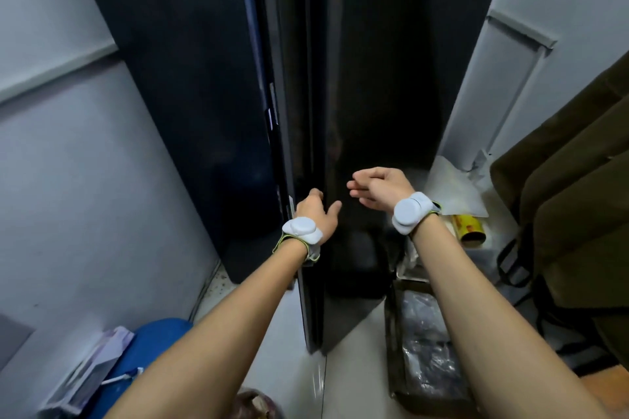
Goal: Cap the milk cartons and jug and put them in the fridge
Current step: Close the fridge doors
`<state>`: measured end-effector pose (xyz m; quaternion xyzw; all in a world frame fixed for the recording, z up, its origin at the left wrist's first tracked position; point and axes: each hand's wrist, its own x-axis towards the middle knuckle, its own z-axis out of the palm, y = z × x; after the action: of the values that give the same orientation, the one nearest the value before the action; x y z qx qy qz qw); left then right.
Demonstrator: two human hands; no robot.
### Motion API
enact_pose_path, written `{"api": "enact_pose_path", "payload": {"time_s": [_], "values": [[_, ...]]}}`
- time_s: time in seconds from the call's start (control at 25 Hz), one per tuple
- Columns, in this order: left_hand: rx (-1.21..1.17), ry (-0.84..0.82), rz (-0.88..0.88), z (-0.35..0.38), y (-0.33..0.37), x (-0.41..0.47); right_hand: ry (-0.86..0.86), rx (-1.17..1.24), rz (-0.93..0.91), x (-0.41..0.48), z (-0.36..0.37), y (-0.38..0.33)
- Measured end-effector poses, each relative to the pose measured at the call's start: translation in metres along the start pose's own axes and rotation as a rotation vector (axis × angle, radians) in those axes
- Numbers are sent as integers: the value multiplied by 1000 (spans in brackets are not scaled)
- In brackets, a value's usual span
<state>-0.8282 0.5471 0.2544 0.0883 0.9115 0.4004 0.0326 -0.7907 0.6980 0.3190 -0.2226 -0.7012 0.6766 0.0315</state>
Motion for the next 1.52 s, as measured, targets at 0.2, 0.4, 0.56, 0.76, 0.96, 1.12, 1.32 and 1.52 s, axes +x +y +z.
{"api": "enact_pose_path", "payload": {"time_s": [0.2, 0.4, 0.56, 0.76, 0.96, 1.12, 1.32, 1.52], "values": [[31, 146, -36, -10, -5, 43, 23, -25, 36, 50, 2, -3], [69, 236, -126, -20, -11, 88, -5, -54, 40, 95, 8, -13], [68, 240, -163, -32, -25, 133, -31, -65, 51, 135, 20, -25], [45, 225, -170, -45, -38, 188, -87, -65, 104, 185, 44, -43], [87, 163, -169, -53, -50, 248, -86, -52, 138, 233, 65, -51], [119, 141, -185, -55, -52, 288, -62, -28, 163, 265, 74, -57], [119, 141, -181, -52, -50, 324, -26, -3, 186, 288, 82, -64], [86, 140, -179, -51, -51, 343, 1, 4, 180, 300, 87, -64]]}}
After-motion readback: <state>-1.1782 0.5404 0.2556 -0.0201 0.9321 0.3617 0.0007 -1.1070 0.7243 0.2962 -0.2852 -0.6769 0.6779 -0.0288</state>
